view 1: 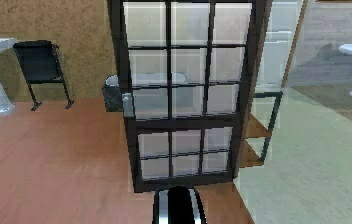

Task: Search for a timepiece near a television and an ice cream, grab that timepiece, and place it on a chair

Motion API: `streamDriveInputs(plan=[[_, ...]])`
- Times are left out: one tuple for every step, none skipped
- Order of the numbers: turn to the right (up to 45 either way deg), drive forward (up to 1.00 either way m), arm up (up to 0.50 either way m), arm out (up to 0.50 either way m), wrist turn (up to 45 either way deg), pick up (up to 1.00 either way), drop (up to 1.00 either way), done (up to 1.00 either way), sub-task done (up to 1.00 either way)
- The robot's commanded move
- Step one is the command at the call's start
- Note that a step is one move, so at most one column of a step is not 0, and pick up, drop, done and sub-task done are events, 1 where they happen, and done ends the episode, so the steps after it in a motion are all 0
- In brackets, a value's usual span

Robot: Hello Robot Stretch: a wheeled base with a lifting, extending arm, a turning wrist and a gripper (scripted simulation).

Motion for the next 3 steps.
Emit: streamDriveInputs(plan=[[0.0,0.3,0.0,0.0,0.0,0.0,0.0,0.0,0.0],[45.0,0.0,0.0,0.0,0.0,0.0,0.0,0.0,0.0],[21.0,0.0,0.0,0.0,0.0,0.0,0.0,0.0,0.0]])
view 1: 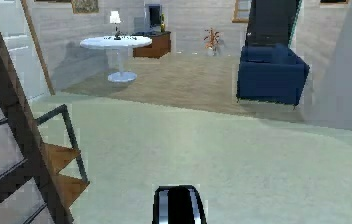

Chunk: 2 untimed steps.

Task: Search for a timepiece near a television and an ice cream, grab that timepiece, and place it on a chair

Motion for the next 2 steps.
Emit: streamDriveInputs(plan=[[0.0,1.0,0.0,0.0,0.0,0.0,0.0,0.0,0.0],[0.0,1.0,0.0,0.0,0.0,0.0,0.0,0.0,0.0]])
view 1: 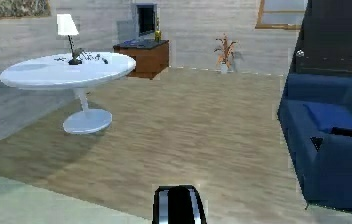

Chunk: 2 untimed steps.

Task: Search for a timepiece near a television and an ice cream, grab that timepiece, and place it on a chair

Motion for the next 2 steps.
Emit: streamDriveInputs(plan=[[3.0,0.0,0.0,0.0,0.0,0.0,0.0,0.0,0.0],[0.0,1.0,0.0,0.0,0.0,0.0,0.0,0.0,0.0]])
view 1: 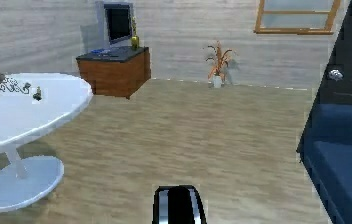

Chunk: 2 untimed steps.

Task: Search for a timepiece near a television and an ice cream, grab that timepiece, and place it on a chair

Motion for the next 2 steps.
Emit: streamDriveInputs(plan=[[6.0,0.0,0.0,0.0,0.0,0.0,0.0,0.0,0.0],[0.0,0.1,0.0,0.0,0.0,0.0,0.0,0.0,0.0]])
